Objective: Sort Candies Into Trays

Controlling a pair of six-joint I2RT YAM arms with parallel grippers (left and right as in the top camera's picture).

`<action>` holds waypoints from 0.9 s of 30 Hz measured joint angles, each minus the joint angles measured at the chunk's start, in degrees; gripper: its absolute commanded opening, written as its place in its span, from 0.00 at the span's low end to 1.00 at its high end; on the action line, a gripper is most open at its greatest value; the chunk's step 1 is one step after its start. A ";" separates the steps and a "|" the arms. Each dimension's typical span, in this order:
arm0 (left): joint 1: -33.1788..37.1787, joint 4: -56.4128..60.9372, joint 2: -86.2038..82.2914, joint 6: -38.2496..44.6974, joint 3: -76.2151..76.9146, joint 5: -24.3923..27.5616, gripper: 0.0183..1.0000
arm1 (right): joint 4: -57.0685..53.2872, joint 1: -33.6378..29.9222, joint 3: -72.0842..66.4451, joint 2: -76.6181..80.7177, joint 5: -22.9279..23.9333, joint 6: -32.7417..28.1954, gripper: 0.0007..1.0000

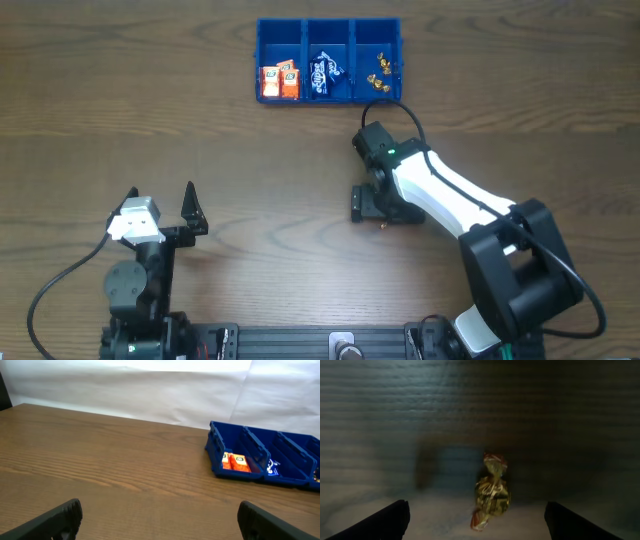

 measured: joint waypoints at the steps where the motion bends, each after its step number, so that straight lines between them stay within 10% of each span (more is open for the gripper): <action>1: -0.02 -0.02 0.00 0.00 0.00 0.00 1.00 | 0.04 -0.02 0.00 0.50 0.02 0.11 0.86; 11: 0.00 -0.02 0.00 0.00 0.00 0.00 1.00 | 0.63 -1.55 0.00 1.57 0.24 0.35 0.77; 27: 0.00 -0.02 0.00 0.00 0.00 0.00 1.00 | 1.40 -1.64 0.07 2.62 -0.35 0.55 0.28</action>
